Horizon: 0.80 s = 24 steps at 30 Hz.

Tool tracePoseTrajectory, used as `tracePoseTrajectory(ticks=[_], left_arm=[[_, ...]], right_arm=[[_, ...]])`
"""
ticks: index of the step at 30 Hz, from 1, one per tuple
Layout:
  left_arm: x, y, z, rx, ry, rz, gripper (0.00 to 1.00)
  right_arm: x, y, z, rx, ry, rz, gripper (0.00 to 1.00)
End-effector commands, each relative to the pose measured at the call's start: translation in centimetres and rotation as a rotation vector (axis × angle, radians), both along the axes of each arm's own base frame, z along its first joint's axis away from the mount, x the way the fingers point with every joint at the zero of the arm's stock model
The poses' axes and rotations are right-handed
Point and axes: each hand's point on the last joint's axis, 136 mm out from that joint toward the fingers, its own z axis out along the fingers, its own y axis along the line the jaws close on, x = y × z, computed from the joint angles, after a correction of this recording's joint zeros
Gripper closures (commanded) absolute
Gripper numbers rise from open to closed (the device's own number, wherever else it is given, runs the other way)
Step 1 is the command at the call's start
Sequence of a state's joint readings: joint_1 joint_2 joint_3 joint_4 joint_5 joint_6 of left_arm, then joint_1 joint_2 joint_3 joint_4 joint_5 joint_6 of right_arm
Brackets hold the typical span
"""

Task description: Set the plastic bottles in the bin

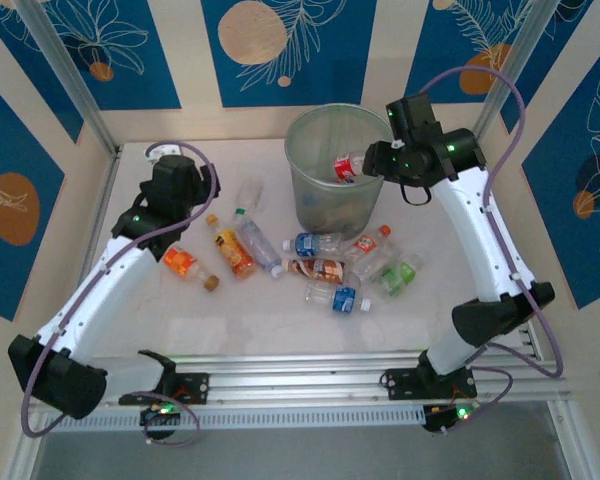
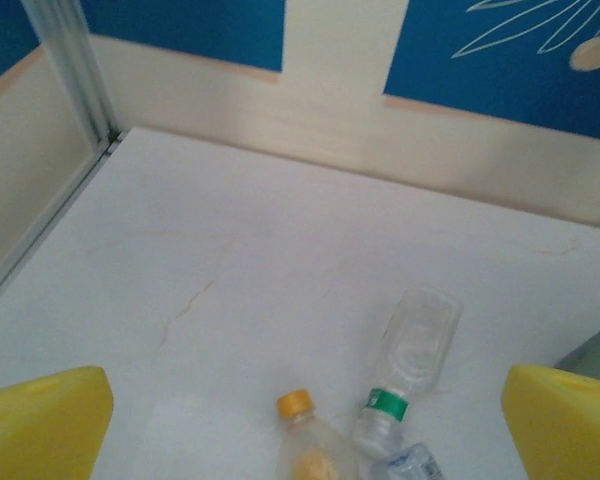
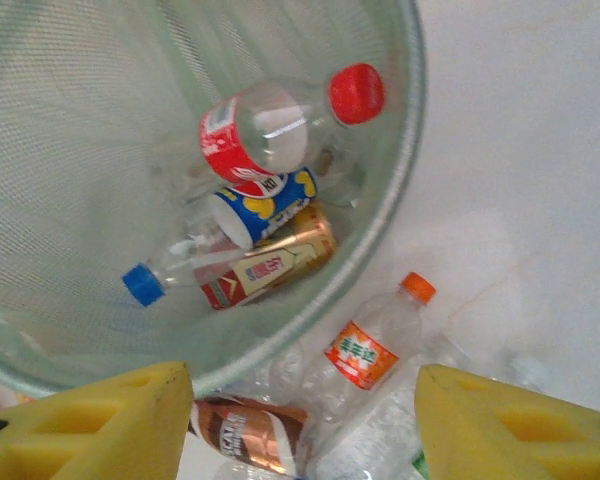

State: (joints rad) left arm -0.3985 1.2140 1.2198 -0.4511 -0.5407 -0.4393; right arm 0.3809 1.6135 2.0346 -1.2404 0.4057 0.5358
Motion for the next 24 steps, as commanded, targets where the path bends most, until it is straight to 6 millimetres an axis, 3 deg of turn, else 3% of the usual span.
tracePoseTrajectory(ticks=[1,9,16,24], left_arm=[[-0.9,0.9,-1.6,-0.035,0.035,0.023,0.00],[-0.8,0.7,-3.4,-0.036,0.075,0.008,0.00],[-0.2,0.3,-3.7,-0.051,0.079,0.004,0.00],[-0.2,0.6,-3.7,-0.043,0.081,0.020,0.00]], right_arm=[[0.9,1.8,-0.3,0.029,0.042,0.030,0.41],[4.7,4.8,-1.3,0.026,0.074,0.059,0.43],[7.0,4.1,-5.5,-0.033,0.199,0.015,0.43],[8.8,5.1,-9.0,0.000,0.261,0.031,0.44]])
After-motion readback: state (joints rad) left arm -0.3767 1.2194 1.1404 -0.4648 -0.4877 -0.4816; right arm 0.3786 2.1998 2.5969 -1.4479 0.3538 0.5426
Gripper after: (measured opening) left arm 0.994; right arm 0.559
